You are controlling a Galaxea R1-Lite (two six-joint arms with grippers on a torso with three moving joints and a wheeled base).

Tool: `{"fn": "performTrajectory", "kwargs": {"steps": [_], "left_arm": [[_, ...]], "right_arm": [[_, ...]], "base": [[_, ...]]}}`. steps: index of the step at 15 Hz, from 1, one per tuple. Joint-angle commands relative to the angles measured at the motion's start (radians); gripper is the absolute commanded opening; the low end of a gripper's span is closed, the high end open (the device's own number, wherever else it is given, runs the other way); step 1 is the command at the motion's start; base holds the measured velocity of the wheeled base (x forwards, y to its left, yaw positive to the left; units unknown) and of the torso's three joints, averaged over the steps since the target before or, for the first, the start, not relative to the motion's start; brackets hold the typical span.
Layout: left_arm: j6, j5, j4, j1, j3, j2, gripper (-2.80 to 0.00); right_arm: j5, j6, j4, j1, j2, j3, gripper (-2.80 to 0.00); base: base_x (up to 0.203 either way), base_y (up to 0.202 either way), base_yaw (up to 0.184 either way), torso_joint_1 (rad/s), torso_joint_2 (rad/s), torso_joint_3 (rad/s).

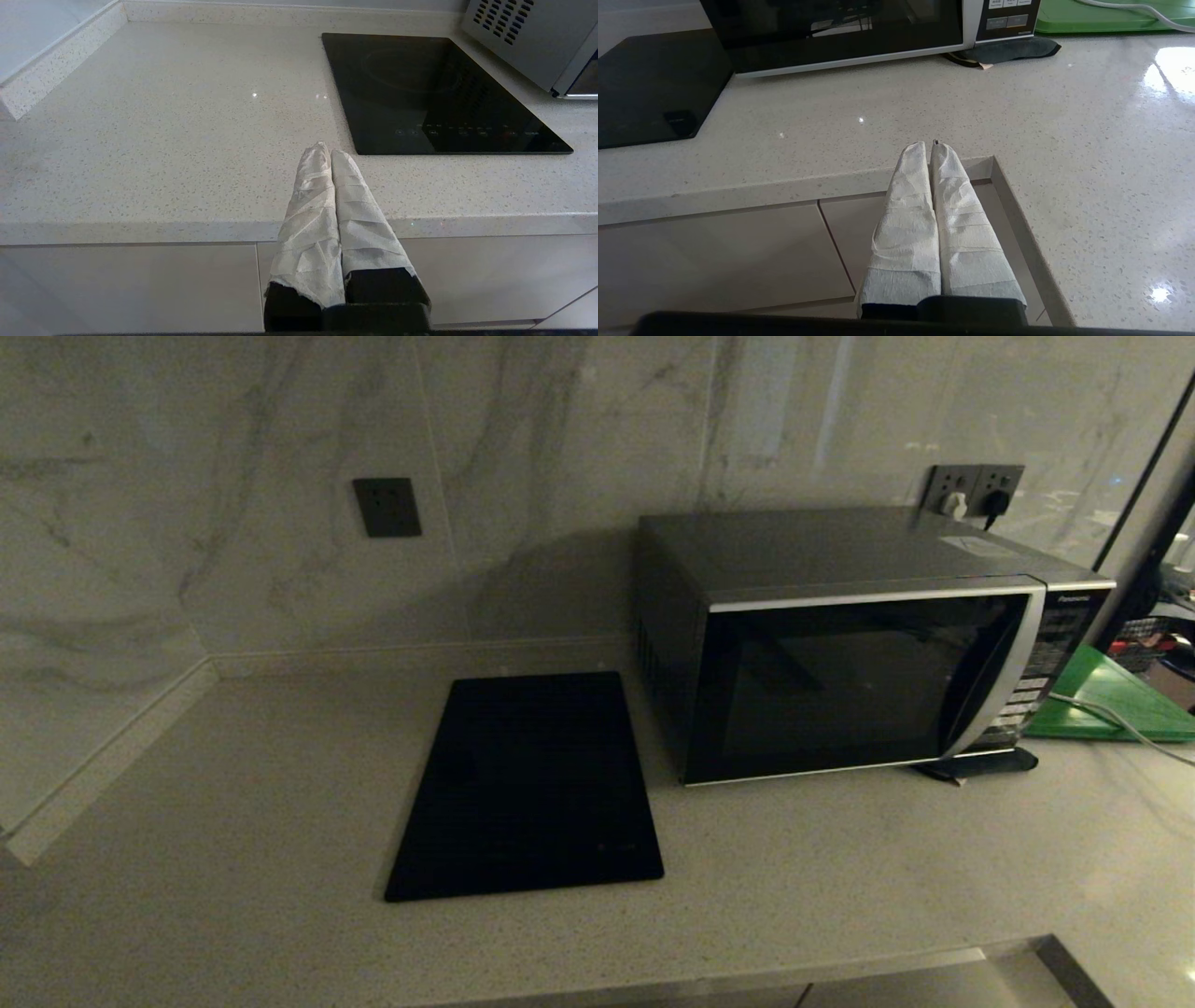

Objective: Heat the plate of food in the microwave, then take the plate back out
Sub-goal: Open the microwave oven

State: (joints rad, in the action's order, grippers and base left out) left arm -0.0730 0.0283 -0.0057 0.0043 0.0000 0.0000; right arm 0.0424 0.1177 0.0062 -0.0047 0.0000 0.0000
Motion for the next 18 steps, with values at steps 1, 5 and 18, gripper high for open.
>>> {"fn": "performTrajectory", "kwargs": {"steps": [1, 5, 18], "left_arm": [[-0.001, 0.001, 0.000, 0.000, 0.000, 0.002, -2.80], [-0.001, 0.001, 0.000, 0.000, 0.000, 0.000, -2.80], [-0.001, 0.001, 0.000, 0.000, 0.000, 0.002, -2.80]], "right_arm": [[0.001, 0.000, 0.000, 0.000, 0.002, 0.002, -2.80], [0.001, 0.000, 0.000, 0.000, 0.000, 0.002, -2.80], [0.001, 0.001, 0.000, 0.000, 0.001, 0.002, -2.80]], "base": [[0.000, 0.000, 0.000, 0.000, 0.00, 0.000], [0.000, 0.000, 0.000, 0.000, 0.00, 0.000], [0.000, 0.000, 0.000, 0.000, 0.00, 0.000]]}}
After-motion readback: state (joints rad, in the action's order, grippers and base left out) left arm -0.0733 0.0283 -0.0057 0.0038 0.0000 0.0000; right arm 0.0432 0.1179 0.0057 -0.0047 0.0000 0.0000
